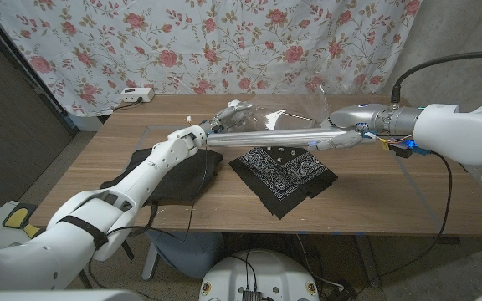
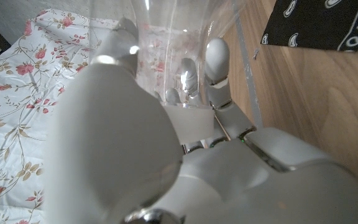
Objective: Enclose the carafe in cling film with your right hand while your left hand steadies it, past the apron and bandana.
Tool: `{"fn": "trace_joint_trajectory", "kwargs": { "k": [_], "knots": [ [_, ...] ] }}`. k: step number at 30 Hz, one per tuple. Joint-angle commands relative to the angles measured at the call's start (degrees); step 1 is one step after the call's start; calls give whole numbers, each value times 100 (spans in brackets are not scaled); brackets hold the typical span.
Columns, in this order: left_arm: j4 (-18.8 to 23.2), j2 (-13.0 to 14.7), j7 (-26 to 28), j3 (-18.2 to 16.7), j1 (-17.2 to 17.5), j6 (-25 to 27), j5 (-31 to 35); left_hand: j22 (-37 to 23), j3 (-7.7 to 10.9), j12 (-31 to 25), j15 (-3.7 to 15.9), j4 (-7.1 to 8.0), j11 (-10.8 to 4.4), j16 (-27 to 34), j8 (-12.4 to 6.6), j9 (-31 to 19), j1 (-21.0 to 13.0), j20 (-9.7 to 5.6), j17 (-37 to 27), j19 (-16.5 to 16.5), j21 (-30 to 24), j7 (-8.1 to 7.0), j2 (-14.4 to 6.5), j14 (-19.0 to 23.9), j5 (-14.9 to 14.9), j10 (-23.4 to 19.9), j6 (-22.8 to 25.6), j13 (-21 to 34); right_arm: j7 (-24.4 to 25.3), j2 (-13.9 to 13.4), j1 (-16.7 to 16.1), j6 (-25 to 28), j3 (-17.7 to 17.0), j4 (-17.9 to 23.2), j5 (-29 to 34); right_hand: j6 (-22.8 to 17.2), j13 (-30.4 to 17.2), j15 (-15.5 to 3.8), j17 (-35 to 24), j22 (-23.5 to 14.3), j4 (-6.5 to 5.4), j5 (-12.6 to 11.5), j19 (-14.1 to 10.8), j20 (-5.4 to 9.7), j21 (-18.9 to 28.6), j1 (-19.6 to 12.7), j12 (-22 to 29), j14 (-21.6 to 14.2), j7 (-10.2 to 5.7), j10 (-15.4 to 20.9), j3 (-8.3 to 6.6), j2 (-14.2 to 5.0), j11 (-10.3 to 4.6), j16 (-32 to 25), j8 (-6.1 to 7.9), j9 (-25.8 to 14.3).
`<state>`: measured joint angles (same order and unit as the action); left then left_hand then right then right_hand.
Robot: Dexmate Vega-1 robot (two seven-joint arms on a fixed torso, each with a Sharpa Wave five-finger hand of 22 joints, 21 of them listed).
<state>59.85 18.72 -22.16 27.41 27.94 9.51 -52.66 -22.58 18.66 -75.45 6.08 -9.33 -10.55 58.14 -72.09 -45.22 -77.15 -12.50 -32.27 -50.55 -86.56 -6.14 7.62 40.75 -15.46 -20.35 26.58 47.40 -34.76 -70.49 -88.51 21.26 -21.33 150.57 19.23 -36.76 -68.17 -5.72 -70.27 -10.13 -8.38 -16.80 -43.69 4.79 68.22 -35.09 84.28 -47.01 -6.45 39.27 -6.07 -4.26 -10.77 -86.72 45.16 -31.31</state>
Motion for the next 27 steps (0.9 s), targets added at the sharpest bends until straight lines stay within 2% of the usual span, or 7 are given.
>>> {"fn": "trace_joint_trajectory", "kwargs": {
  "k": [1,5,8,17,22,27],
  "knots": [
    [-82,-39,-65,-49,-15,9,-81,1,45,-18,175,-12,-9,2691,-776,-15,-1559,-29,-5,-31,14,-12,-1564,330,9,-7,24,8,-20,-361,195,119,272,-23,91,-143,-264,-655,-20,-17,-3,-34,-71,161,-10,229,303,12,-54,52,41,-248,13,-33,39,-14],
    [-90,-54,-56,-65,-12,-3,-94,-3,47,-28,182,-13,-28,2699,-778,-12,-1560,-28,-16,-34,8,-13,-1565,331,10,2,23,29,-22,-470,276,234,351,-12,124,-152,-228,-655,-19,-19,8,-43,-74,155,-20,228,294,11,-48,24,50,-245,9,-35,47,4],
    [-91,-59,-69,-74,-9,33,-123,-2,47,-15,182,-13,-2,2694,-782,-10,-1557,-28,-1,-30,7,-15,-1564,341,11,-10,20,2,-62,-663,386,401,466,-18,151,-146,-236,-656,-19,-20,15,-48,-73,157,-26,223,312,10,-53,33,50,-249,6,-37,54,0],
    [-137,-115,-78,-141,-5,93,-235,12,51,-41,181,-16,-31,2718,-795,-19,-1559,-29,-36,-29,9,-18,-1563,339,10,11,4,56,-91,-819,446,642,557,-27,225,-153,-240,-656,-19,-24,36,-60,-71,152,-35,202,336,10,-68,31,46,-259,7,-40,76,-4],
    [184,-180,362,-388,246,183,-508,20,52,-2,175,-15,-5,2700,-818,-60,-1558,-29,-2,-22,12,-29,-1561,344,13,-1,-32,-11,-23,-712,324,729,507,12,383,-155,-252,-656,-20,-27,52,-68,-78,150,-40,185,365,10,-59,35,44,-266,11,-42,88,5],
    [237,-194,445,-451,292,222,-587,25,57,-4,175,-15,3,2704,-805,-32,-1561,-29,-10,-23,11,-9,-1566,338,14,-6,-41,-14,-33,-724,301,802,523,40,426,-149,-245,-656,-20,-29,63,-74,-80,147,-45,174,374,9,-56,30,46,-267,8,-44,98,5]
  ]
}}
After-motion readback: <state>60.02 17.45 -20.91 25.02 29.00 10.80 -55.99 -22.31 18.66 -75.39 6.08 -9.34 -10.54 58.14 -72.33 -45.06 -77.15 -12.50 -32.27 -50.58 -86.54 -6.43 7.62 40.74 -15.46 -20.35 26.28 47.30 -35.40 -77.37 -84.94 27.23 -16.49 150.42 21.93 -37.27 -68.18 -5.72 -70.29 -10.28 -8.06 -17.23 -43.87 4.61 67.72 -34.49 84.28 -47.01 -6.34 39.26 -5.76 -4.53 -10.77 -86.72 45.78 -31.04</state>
